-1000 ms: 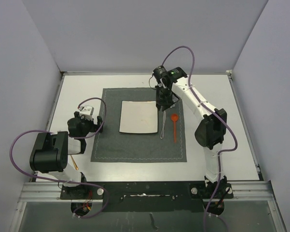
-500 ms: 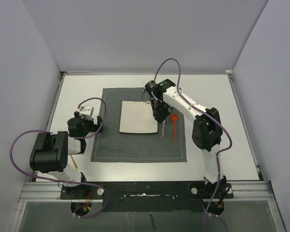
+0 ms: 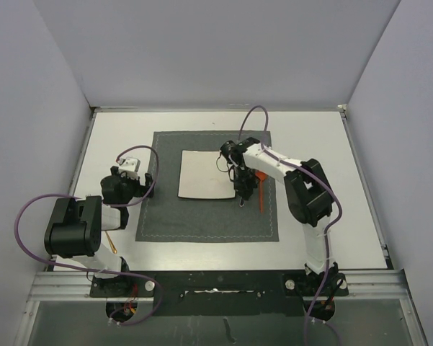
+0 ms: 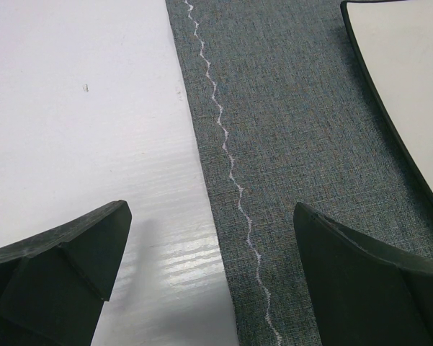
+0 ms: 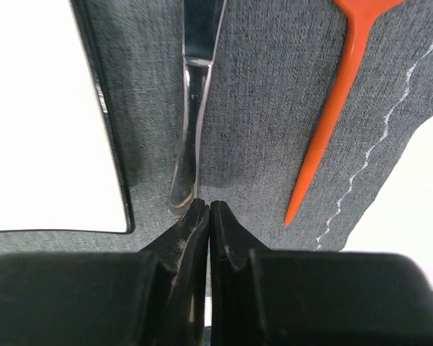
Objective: Set the dinner table for one person
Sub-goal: Adjust the knife on the napkin.
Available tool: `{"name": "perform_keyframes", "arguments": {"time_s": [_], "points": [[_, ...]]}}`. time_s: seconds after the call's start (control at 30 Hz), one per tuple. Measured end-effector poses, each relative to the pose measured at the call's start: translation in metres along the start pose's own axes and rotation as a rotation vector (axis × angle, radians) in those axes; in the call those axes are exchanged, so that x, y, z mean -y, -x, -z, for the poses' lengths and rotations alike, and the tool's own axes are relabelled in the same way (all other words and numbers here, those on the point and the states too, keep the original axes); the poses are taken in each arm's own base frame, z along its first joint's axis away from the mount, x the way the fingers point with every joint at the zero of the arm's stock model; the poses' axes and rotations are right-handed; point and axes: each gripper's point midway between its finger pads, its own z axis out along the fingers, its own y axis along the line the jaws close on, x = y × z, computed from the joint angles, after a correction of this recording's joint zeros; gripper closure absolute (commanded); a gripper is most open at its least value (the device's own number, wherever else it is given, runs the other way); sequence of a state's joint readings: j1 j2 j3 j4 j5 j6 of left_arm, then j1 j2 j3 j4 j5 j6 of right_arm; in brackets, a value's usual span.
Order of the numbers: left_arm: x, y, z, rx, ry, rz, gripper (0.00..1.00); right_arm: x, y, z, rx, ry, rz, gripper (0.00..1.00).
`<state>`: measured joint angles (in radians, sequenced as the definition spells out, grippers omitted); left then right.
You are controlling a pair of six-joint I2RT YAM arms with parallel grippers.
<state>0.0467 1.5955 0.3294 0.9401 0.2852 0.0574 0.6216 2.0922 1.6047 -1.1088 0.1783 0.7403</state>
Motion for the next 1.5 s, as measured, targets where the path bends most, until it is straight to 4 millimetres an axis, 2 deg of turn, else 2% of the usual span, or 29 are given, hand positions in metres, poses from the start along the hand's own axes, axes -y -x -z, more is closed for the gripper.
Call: {"name": "perform_keyframes", "arguments": {"time_s": [0.3, 0.67, 0.97, 1.5], "points": [[0.000, 0.000, 0.000, 0.000, 0.000, 0.000, 0.02, -0.012, 0.021, 0.020, 0.122, 0.092, -0.063, 1.00], [0.000, 0.000, 0.000, 0.000, 0.000, 0.000, 0.02, -0.016, 0.018, -0.001, 0.133, 0.105, -0.098, 1.00], [0.000, 0.000, 0.000, 0.000, 0.000, 0.000, 0.02, -0.022, 0.026, -0.001, 0.163, 0.130, -0.111, 1.00], [0.000, 0.000, 0.000, 0.000, 0.000, 0.000, 0.02, -0.021, 0.022, -0.008, 0.155, 0.122, -0.108, 1.00]]}}
